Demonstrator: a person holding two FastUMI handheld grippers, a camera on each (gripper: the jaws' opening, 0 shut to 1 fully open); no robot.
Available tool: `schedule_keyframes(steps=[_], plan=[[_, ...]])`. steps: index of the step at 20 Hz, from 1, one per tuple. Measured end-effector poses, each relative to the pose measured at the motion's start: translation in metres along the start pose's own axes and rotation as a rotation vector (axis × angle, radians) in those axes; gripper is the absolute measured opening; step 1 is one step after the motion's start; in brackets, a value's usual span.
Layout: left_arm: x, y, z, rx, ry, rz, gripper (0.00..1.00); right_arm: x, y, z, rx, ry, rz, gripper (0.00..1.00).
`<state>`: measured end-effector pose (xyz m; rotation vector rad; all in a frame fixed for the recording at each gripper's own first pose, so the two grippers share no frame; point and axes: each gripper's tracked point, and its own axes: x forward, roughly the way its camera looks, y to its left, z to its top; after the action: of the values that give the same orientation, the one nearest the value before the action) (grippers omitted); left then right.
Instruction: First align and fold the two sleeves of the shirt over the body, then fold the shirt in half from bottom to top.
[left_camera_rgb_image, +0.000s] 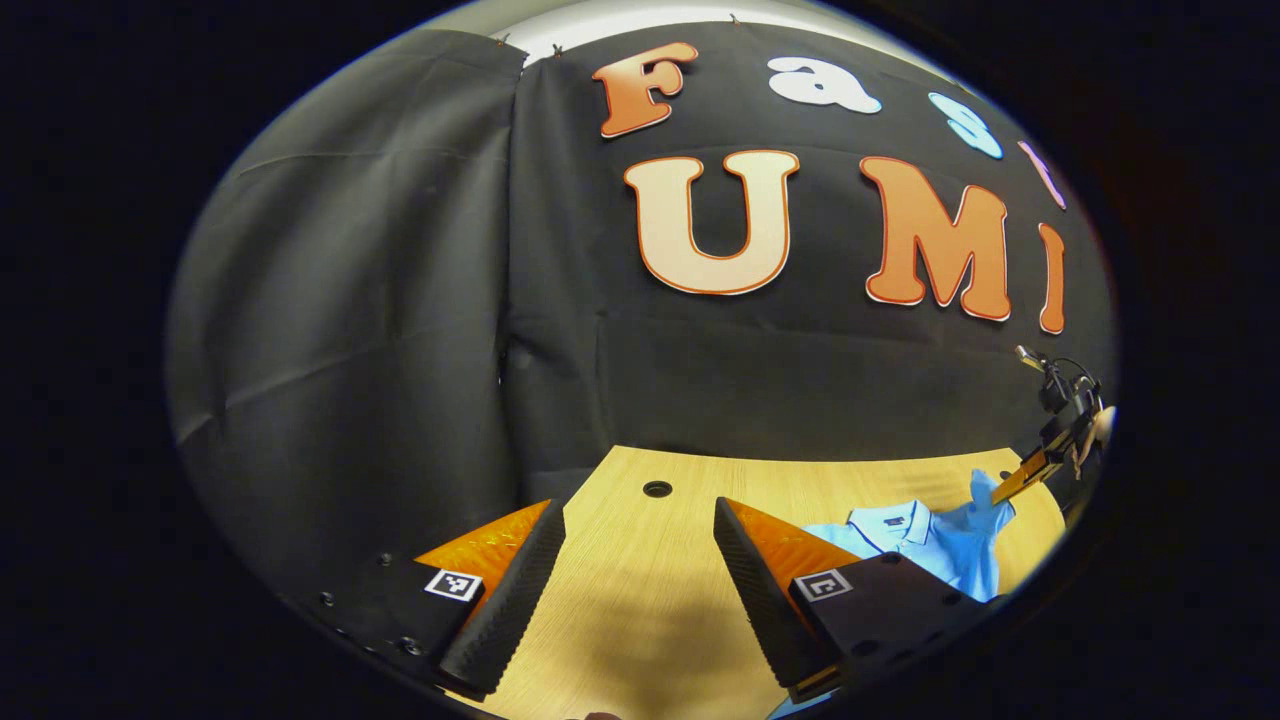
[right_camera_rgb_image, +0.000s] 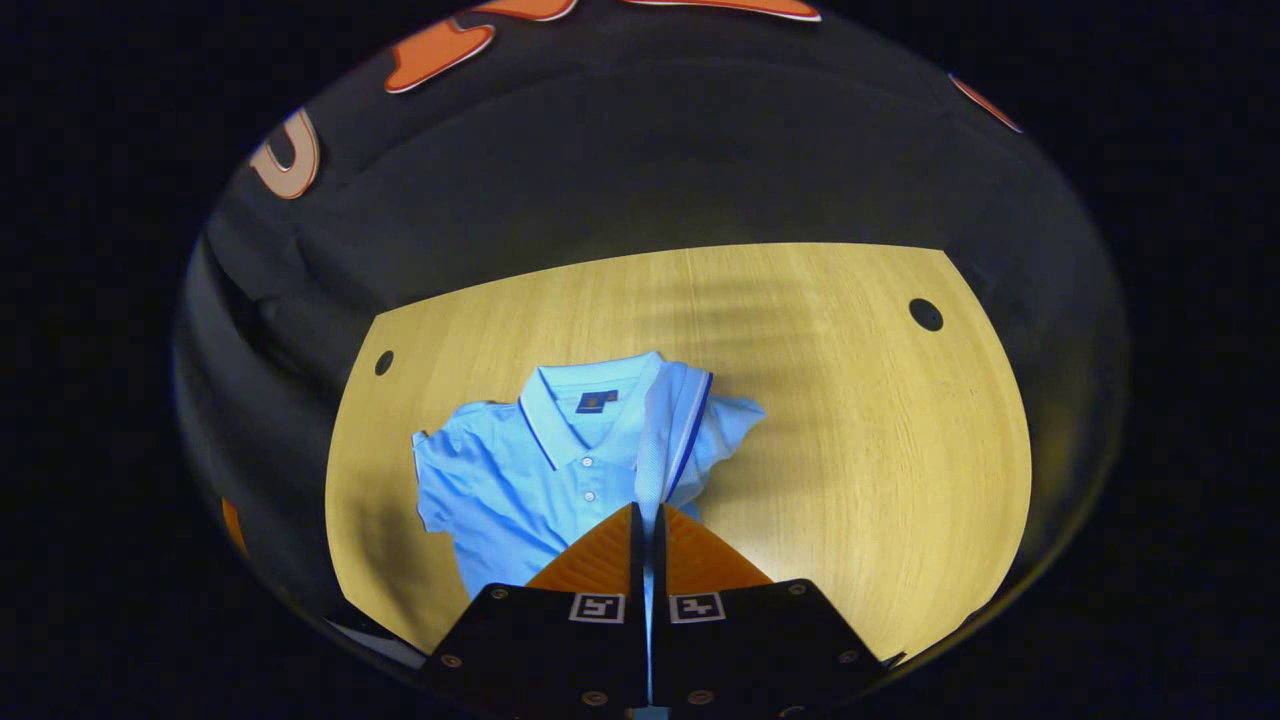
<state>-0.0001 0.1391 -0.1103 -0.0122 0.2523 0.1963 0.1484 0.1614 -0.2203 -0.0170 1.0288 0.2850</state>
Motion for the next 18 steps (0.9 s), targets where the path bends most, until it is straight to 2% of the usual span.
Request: schedule_keyframes(steps=[6,9,12,16,17,18], plan=[[0.003,0.023,-0.007,-0.002,0.017,0.009,0.98,0.018,0.054,-0.016,-0.04,0.039,0.029,0.02],[0.005,0.034,-0.011,0.0,0.029,0.016,0.99,0.029,0.082,-0.026,-0.025,0.067,0.061,0.02],[0.006,0.038,-0.019,-0.008,0.048,0.015,0.98,0.04,0.097,-0.039,-0.018,0.102,0.056,0.03],[0.01,0.036,-0.026,-0.008,0.065,0.009,0.98,0.044,0.137,-0.054,0.012,0.149,0.166,0.14],[0.01,0.034,-0.026,-0.007,0.07,0.005,0.98,0.042,0.144,-0.054,0.017,0.146,0.186,0.3],[0.011,0.031,-0.025,-0.006,0.072,0.001,0.98,0.039,0.149,-0.052,0.015,0.134,0.201,0.41]])
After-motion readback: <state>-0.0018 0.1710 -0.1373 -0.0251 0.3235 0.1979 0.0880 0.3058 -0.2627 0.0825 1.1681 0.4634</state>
